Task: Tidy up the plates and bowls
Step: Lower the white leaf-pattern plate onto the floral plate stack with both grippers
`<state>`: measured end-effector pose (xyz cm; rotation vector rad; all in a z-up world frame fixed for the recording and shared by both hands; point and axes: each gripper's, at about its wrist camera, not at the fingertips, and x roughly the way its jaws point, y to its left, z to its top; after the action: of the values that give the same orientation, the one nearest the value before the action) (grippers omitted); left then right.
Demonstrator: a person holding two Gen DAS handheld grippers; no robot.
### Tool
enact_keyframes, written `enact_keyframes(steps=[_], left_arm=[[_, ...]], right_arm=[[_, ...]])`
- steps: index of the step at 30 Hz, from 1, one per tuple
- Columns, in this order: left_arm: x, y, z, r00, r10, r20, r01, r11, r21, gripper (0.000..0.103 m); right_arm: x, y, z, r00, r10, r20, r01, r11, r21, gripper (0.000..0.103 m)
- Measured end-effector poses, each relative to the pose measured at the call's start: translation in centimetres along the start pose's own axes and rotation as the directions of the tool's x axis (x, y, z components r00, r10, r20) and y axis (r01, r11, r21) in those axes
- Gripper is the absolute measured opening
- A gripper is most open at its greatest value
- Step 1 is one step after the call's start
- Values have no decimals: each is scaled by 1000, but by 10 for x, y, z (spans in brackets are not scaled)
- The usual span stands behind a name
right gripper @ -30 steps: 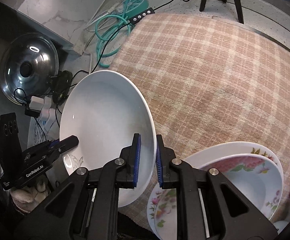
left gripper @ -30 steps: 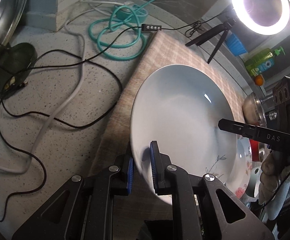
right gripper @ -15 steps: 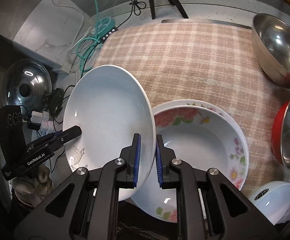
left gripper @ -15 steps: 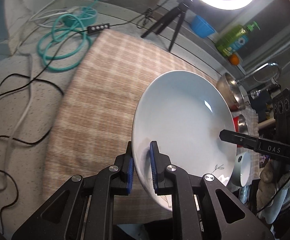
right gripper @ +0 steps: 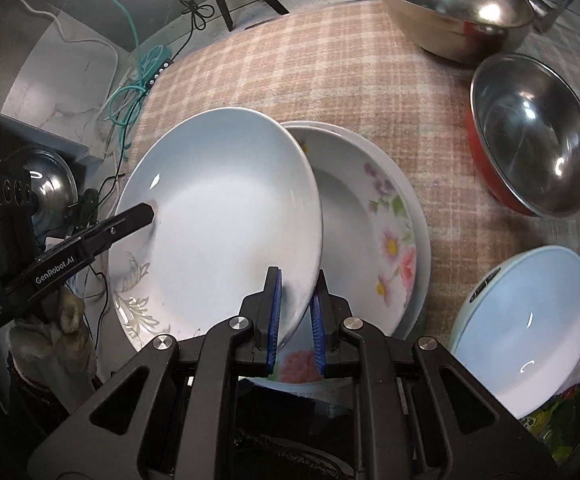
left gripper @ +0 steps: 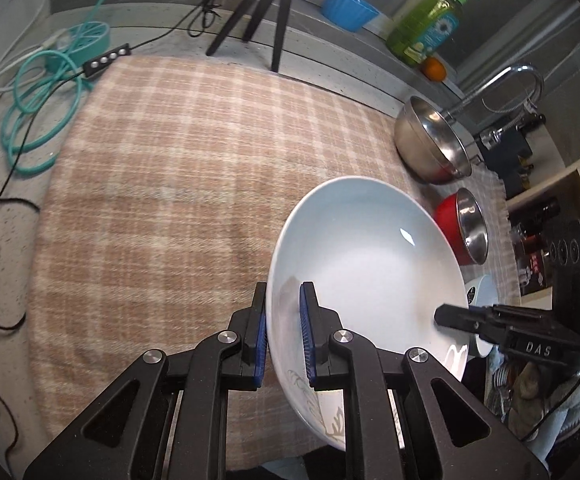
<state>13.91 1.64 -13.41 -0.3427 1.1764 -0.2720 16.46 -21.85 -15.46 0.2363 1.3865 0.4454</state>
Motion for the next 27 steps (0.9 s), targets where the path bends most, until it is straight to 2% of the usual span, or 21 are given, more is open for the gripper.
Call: enact_keyframes(steps=[6, 18, 27], left_arm=[[14, -15, 7, 1000, 1, -26, 1, 999, 53, 13], [30, -32, 9, 998, 22, -58, -14, 991, 131, 13], [33, -46, 2, 992, 114, -48, -100, 966, 238, 16]], right_arm=[[2, -14, -14, 1000, -14, 3, 14, 999, 47, 15], [0, -29, -20, 998, -53, 17, 51, 995, 80, 15], [-1, -28, -21, 998, -67, 16, 65, 995, 82, 15]])
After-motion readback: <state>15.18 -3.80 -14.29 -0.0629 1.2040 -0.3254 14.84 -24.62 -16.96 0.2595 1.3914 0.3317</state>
